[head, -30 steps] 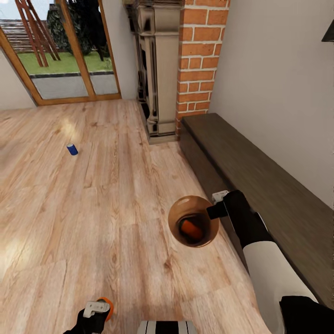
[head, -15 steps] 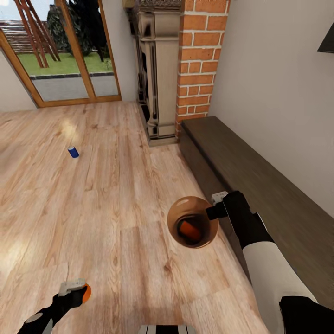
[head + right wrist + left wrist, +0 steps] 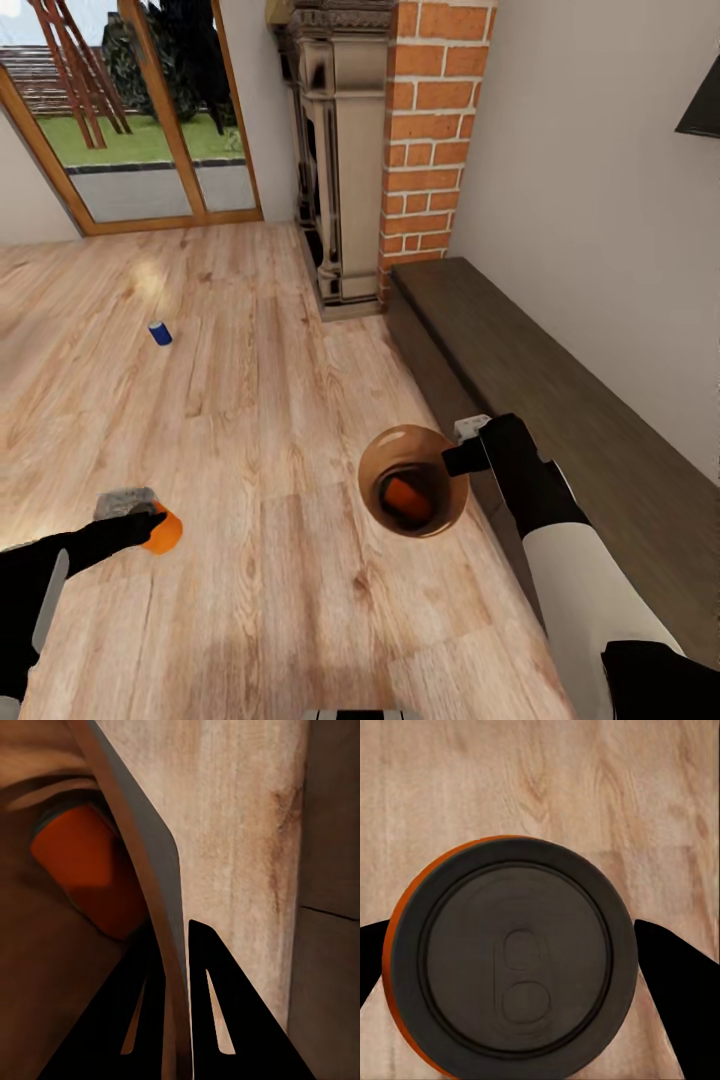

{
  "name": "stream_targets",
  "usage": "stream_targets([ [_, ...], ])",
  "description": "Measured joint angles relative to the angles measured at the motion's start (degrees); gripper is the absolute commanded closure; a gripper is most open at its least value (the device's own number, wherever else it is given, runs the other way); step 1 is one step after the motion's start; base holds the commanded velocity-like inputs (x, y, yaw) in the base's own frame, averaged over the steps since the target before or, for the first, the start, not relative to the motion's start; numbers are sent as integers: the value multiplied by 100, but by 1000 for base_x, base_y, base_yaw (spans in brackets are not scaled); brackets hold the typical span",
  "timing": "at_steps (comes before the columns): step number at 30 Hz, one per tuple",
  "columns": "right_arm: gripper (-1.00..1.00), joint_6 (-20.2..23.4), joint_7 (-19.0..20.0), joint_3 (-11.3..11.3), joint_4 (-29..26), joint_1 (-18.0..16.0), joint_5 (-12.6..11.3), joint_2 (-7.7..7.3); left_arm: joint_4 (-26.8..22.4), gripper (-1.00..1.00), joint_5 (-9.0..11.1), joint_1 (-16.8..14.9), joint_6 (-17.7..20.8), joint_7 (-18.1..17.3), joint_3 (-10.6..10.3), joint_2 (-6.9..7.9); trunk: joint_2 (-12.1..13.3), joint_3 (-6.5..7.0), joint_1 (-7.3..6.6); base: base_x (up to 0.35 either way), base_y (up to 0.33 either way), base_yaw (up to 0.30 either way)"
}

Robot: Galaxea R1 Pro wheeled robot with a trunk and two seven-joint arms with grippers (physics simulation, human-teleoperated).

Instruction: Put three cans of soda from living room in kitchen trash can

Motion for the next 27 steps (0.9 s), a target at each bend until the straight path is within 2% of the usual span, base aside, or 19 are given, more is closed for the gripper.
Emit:
stream_targets([
  [2, 100, 4, 31, 0, 12, 0, 5, 0, -201, 100, -4, -202, 457, -409, 0, 229, 80, 36, -44, 0, 0, 0],
  [4, 100, 18, 172, -5, 27, 3, 31, -3, -379, 100, 13, -802, 1202, -1134, -19, 471, 82, 36, -44, 0, 0, 0],
  [5, 100, 28, 229, -7, 44, 2, 4, -4, -405, 100, 60, -1019, 1416, -1330, -26, 517, 82, 37, -44, 0, 0, 0],
  [6, 100, -4, 409, -23, 176, -3, 56, -11, -442, 100, -122, -1412, 1788, -1832, -65, 641, 82, 35, -44, 0, 0, 0],
  [7, 100, 41, 558, -37, 409, -4, 9, -26, -473, 100, 53, -2096, 2013, -2166, -160, 713, 82, 37, -44, 0, 0, 0],
  [10, 100, 52, 839, -69, 677, -20, -27, -58, -466, 100, -7, -2555, 2013, -2684, -515, 835, 82, 36, -44, 0, 0, 0],
  [11, 100, -3, 1037, -85, 687, -36, 71, -89, -435, 100, -1, -2829, 2013, -3053, -837, 940, 82, 37, -45, 0, 0, 0],
  [13, 100, 37, 1237, -91, 761, -44, 17, -129, -385, 100, -38, -3083, 2013, -3477, -1192, 1051, 82, 36, -44, 0, 0, 0],
  [14, 100, 43, 1371, -97, 807, -53, 12, -161, -354, 100, 5, -3270, 2013, -3962, -1541, 1129, 82, 36, -45, 0, 0, 0],
  [15, 100, 62, 1422, -99, 826, -57, -10, -173, -340, 100, -50, -3365, 2013, -4226, -1730, 1161, 82, 36, -44, 0, 0, 0],
  [16, 100, 58, 1487, -100, 860, -81, 12, -190, -325, 100, -29, -3525, 2013, -4698, -2055, 1202, 82, 36, -44, 0, 0, 0],
  [17, 100, 60, 1561, -102, 985, -178, 43, -221, -311, 100, -25, -3774, 2013, -5338, -2574, 1232, 82, 37, -45, 0, 0, 0],
  [18, 100, 48, 1572, -106, 1034, -213, 39, -238, -305, 100, -89, -3824, 2013, -5469, -2752, 1233, 82, 36, -44, 0, 0, 0],
  [20, 100, 54, 1598, -105, 1201, -312, 32, -312, -295, 100, -94, -3899, 2013, -5701, -3308, 1217, 82, 36, -44, 0, 0, 0],
  [21, 100, 46, 1607, -102, 1302, -368, 56, -345, -294, 100, -85, -3929, 2013, -5791, -3716, 1199, 82, 36, -44, 0, 0, 0],
  [22, 100, 32, 1610, -94, 1403, -427, 86, -371, -292, 100, -81, -3957, 2012, -5871, -4264, 1093, 82, 36, -44, 0, 0, 0],
  [24, 100, 15, 1611, -87, 1443, -455, 118, -377, -288, 100, -96, -3969, 2013, -5899, -4565, 942, 82, 36, -44, 0, 0, 0],
  [26, 100, 46, 1620, -77, 1490, -490, 48, -369, -280, 100, -104, -3979, 2013, -5924, -4860, 614, 82, 36, -44, 0, 0, 0],
  [27, 100, 64, 1622, -73, 1505, -499, 12, -363, -283, 100, -135, -3982, 2013, -5928, -4920, 547, 82, 36, -44, 0, 0, 0],
])
